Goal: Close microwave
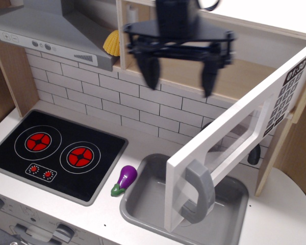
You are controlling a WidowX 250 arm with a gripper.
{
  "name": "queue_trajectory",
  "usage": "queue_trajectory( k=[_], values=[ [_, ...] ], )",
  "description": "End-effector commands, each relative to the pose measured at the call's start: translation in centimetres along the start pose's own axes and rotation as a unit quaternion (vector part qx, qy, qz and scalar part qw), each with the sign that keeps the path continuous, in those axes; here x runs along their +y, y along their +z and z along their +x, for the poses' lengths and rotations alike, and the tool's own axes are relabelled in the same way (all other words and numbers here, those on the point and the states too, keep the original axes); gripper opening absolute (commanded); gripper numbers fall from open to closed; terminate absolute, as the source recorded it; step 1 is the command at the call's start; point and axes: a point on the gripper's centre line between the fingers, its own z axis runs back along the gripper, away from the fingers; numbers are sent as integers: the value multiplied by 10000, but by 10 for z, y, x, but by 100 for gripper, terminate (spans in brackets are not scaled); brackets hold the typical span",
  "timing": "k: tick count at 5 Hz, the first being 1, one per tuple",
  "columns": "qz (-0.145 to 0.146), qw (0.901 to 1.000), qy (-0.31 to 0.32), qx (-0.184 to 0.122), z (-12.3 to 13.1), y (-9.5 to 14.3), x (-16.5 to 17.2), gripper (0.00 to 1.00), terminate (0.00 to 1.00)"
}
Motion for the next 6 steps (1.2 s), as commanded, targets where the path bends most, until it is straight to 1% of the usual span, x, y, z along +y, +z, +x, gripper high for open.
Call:
queue_trajectory(
  k=[1, 2, 3, 4, 5, 6],
  values=[
    [-394, 9973, -584, -201, -6, 25, -44, 100, 0],
    [-271, 9973, -666, -127, -10, 15, -48, 100, 0],
    [-183, 9961, -862, -61, -14, -4, -52, 100, 0],
    [-48, 9949, -996, -177, -13, -12, -48, 100, 0],
    [261, 9941, -1032, -217, -9, -24, -36, 100, 0],
    [498, 9939, -948, -257, 1, -30, -17, 100, 0]
  ],
)
